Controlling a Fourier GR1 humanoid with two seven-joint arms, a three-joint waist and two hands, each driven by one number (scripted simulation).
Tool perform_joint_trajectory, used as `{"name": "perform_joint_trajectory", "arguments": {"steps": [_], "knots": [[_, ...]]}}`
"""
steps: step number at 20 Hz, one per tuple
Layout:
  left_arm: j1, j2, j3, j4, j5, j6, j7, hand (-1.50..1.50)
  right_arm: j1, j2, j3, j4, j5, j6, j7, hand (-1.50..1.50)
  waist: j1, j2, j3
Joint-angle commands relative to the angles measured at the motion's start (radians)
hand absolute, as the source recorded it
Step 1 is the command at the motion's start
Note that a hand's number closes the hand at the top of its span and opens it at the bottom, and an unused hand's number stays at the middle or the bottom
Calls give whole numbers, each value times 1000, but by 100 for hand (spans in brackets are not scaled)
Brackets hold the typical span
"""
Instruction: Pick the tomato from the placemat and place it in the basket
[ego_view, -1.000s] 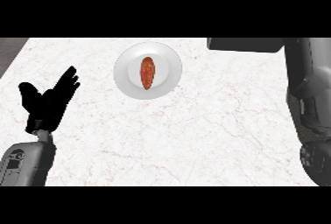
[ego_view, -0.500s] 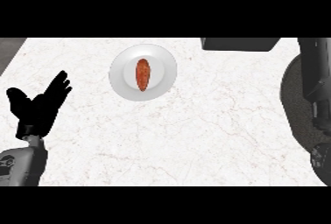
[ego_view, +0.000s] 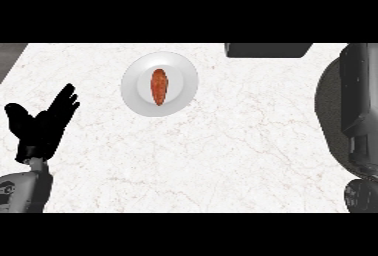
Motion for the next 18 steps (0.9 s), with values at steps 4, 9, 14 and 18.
{"name": "perform_joint_trajectory", "arguments": {"steps": [4,9,14,18], "knots": [[-11,3,8,-26,7,10,36,0,121,3,-80,-144,35,-126,197,-150,-7,-2,1],[44,-31,-32,-36,-32,19,-16,0,167,0,-111,-112,-25,-166,109,-150,7,2,1],[-12,7,9,10,7,-14,12,0,149,1,-66,-183,-78,-166,17,-150,-3,-1,0],[-17,24,25,-2,16,-14,36,0,174,55,-97,-341,-36,-259,72,-150,-10,-7,0]]}}
